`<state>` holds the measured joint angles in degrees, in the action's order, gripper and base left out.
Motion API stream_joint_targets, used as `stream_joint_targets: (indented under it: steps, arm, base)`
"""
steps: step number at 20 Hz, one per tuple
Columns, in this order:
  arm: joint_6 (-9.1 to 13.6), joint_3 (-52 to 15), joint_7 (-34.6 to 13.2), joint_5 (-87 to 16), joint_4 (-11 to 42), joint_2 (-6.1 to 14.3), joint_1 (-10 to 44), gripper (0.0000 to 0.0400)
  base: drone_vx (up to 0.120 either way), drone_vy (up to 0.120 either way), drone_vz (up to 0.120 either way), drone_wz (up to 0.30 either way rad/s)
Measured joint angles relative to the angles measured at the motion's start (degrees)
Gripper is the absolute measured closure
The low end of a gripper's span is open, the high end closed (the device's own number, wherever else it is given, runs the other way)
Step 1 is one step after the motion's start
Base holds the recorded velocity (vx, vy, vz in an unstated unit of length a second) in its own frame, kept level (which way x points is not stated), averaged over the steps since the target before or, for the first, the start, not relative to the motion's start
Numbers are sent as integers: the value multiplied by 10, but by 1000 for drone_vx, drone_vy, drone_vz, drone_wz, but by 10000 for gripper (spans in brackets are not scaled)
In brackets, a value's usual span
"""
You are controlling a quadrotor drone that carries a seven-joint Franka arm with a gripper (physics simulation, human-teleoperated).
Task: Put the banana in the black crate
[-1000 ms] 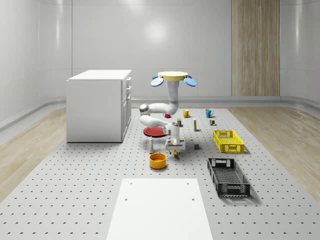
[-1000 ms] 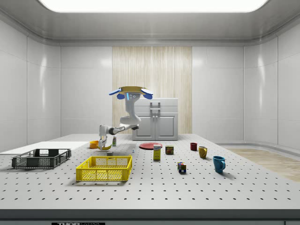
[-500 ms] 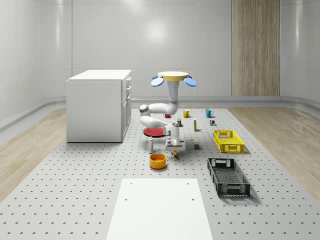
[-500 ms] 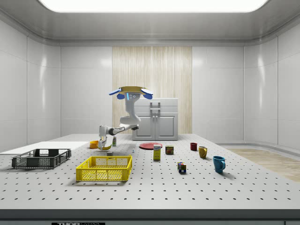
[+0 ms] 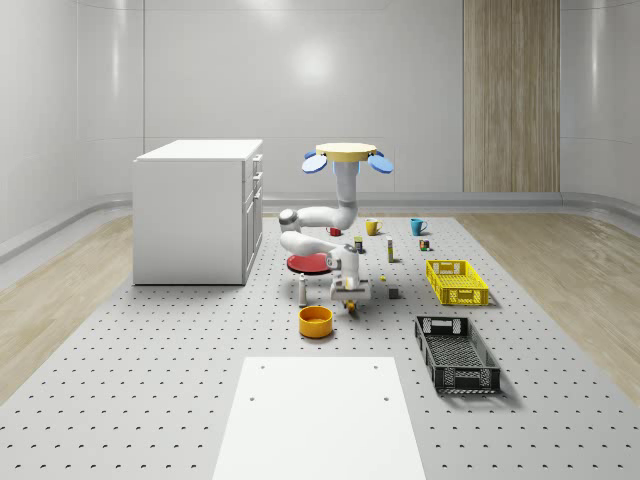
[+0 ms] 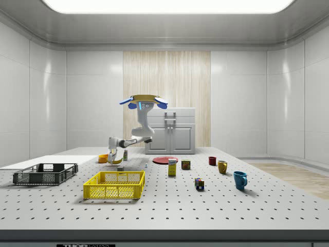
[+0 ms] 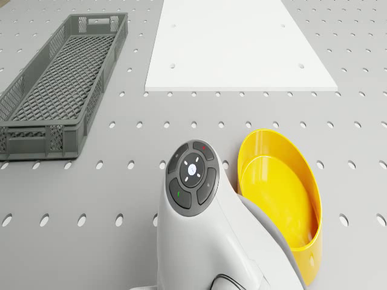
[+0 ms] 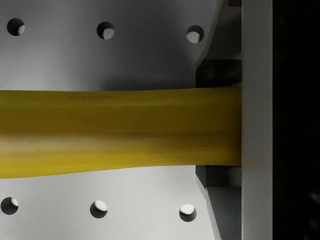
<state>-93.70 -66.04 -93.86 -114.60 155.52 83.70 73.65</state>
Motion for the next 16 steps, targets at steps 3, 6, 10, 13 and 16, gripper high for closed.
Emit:
stream_joint_targets:
  steps: [3,6,10,13,16]
  arm:
    - [12,-20,2,17,9,-1,-5,207]
    - [21,-36,0,31,15,-2,-8,207]
    - [28,-48,-2,42,19,-3,-10,207]
    - [30,-53,-2,46,21,-3,-10,207]
    - [32,-55,-1,48,21,-3,-10,207]
  base:
    - [0,0,67,0]
    - [13,27,120,0]
    - [120,120,120,0]
    - [120,120,120,0]
    - [120,120,120,0]
